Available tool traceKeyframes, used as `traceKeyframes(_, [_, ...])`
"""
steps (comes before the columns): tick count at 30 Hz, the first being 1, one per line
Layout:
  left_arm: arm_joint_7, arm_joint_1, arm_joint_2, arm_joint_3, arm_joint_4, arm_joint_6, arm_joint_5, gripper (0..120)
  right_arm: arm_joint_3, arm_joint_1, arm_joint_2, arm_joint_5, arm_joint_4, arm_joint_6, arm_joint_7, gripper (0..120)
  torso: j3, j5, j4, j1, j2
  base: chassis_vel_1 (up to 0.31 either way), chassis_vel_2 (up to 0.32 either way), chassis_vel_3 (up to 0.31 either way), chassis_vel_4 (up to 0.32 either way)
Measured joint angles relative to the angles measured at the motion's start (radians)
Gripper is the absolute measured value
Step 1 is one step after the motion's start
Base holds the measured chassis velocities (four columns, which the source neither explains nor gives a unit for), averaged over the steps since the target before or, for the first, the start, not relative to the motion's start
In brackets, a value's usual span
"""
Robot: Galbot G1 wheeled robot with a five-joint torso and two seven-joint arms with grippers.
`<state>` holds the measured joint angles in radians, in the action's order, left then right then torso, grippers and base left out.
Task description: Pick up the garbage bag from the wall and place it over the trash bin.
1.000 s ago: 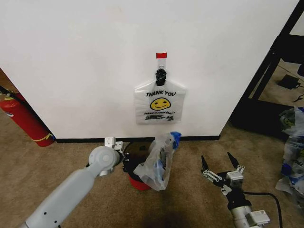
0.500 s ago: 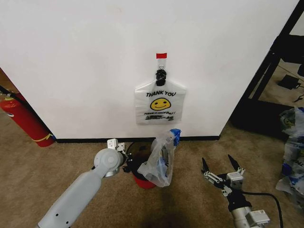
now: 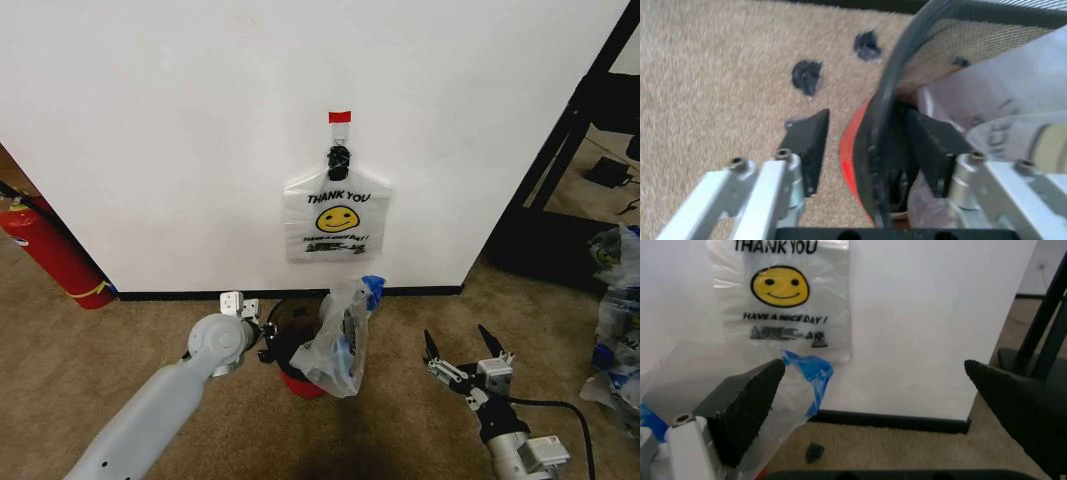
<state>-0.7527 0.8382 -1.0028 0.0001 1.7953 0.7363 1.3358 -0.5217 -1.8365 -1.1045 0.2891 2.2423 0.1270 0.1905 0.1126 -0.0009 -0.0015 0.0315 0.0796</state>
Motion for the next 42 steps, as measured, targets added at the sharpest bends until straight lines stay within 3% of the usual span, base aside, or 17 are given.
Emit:
traceKeyframes(4, [0.031,-0.012,0.015,0.020,0.041,0.000,-0.050,65,-0.026,-0.017,0.035,0.051,0.049,-0.071,0.016,100,0.000,0.0001,0.0000,0.000,0.000,0.000,0.000,0.000,0.000])
traceKeyframes(6, [0.054,-0.013,0.025,0.024,0.070,0.000,-0.081,72,-0.037,-0.020,0.061,0.086,0.075,-0.112,0.022,100,0.000,-0.0004,-0.0010,0.000,0.000,0.000,0.000,0.000,0.000])
traceKeyframes(9, [0.127,0.032,0.062,-0.011,0.150,-0.019,-0.217,87,-0.036,0.033,0.168,0.138,0.083,-0.216,0.027,100,0.000,0.0011,-0.0003,0.000,0.000,0.000,0.000,0.000,0.000])
traceKeyframes(10, [0.127,0.032,0.062,-0.011,0.150,-0.019,-0.217,87,-0.036,0.033,0.168,0.138,0.083,-0.216,0.027,100,0.000,0.0011,-0.0003,0.000,0.000,0.000,0.000,0.000,0.000])
traceKeyframes(12, [0.157,0.061,0.073,-0.038,0.183,-0.038,-0.266,93,-0.022,0.080,0.244,0.195,0.075,-0.264,0.033,100,0.000,0.0000,0.0007,0.000,0.000,0.000,0.000,0.000,0.000])
traceKeyframes(16, [0.269,0.172,0.086,-0.133,0.251,-0.147,-0.435,100,0.107,0.323,0.448,0.473,0.011,-0.389,0.065,100,0.000,-0.0005,0.0003,0.000,0.000,0.000,0.000,0.000,0.000])
traceKeyframes(17, [0.269,0.172,0.086,-0.133,0.251,-0.147,-0.435,100,0.107,0.323,0.448,0.473,0.011,-0.389,0.065,100,0.000,-0.0005,0.0003,0.000,0.000,0.000,0.000,0.000,0.000])
traceKeyframes(21, [0.382,0.284,0.087,-0.220,0.274,-0.285,-0.594,100,0.331,0.591,0.516,0.691,-0.083,-0.467,0.091,100,0.000,0.0004,0.0001,0.000,0.000,0.000,0.000,0.000,0.000])
traceKeyframes(24, [0.412,0.358,0.064,-0.271,0.305,-0.334,-0.695,100,0.499,0.789,0.509,0.794,-0.132,-0.548,0.125,100,0.000,0.0000,0.0003,0.000,0.000,0.000,0.000,0.000,0.000])
traceKeyframes(26, [0.414,0.369,0.059,-0.277,0.312,-0.338,-0.707,100,0.538,0.832,0.501,0.813,-0.142,-0.567,0.134,100,0.000,0.0000,0.0002,0.000,0.000,0.000,0.000,0.000,0.000])
traceKeyframes(31, [0.429,0.428,0.029,-0.305,0.351,-0.360,-0.764,100,0.772,1.119,0.422,0.926,-0.195,-0.716,0.250,100,0.000,-0.0008,0.0003,0.000,0.000,0.000,0.000,0.000,0.000])
traceKeyframes(37, [0.433,0.444,0.034,-0.321,0.361,-0.366,-0.762,100,0.839,1.198,0.360,1.018,-0.233,-0.818,0.383,100,0.000,0.0000,0.0000,0.000,0.000,0.000,0.000,0.000,0.000])
traceKeyframes(42, [0.433,0.443,0.044,-0.323,0.357,-0.371,-0.756,100,0.836,1.187,0.331,1.049,-0.256,-0.828,0.433,100,0.000,-0.0003,-0.0002,0.000,0.000,0.000,0.000,0.000,0.000])
